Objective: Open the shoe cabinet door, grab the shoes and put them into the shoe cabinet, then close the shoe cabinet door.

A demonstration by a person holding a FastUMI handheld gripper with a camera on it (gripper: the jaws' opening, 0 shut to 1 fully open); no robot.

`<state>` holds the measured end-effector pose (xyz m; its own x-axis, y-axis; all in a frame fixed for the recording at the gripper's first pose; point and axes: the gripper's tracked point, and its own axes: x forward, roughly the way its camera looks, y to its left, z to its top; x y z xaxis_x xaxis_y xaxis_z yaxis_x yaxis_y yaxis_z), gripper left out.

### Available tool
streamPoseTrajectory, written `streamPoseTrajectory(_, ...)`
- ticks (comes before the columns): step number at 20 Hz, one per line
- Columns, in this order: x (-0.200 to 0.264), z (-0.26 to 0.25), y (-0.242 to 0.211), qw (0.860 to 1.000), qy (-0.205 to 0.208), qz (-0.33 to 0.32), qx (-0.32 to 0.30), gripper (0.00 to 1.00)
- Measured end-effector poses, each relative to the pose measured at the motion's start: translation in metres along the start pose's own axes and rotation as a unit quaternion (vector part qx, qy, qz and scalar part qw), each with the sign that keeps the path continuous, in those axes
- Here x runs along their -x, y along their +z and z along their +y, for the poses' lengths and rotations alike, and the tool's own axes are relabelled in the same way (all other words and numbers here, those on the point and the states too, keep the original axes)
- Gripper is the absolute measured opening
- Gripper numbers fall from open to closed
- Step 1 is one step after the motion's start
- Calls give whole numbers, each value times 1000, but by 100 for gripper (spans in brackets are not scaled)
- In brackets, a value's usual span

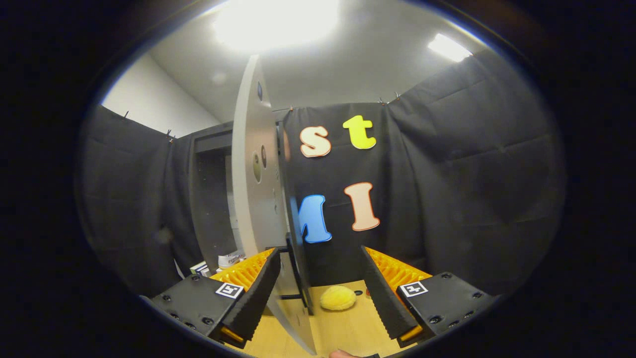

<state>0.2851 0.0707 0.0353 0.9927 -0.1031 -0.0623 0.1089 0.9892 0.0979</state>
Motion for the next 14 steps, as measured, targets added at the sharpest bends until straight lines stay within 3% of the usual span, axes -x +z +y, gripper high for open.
streamPoseTrajectory(3, -21, -25, -3, 998, -51, 0, 23, 97)
streamPoseTrajectory(8, -42, -33, -34, 990, -101, 48, 85, 98)
streamPoseTrajectory(14, -40, -15, -49, 994, -88, 60, 37, 89)
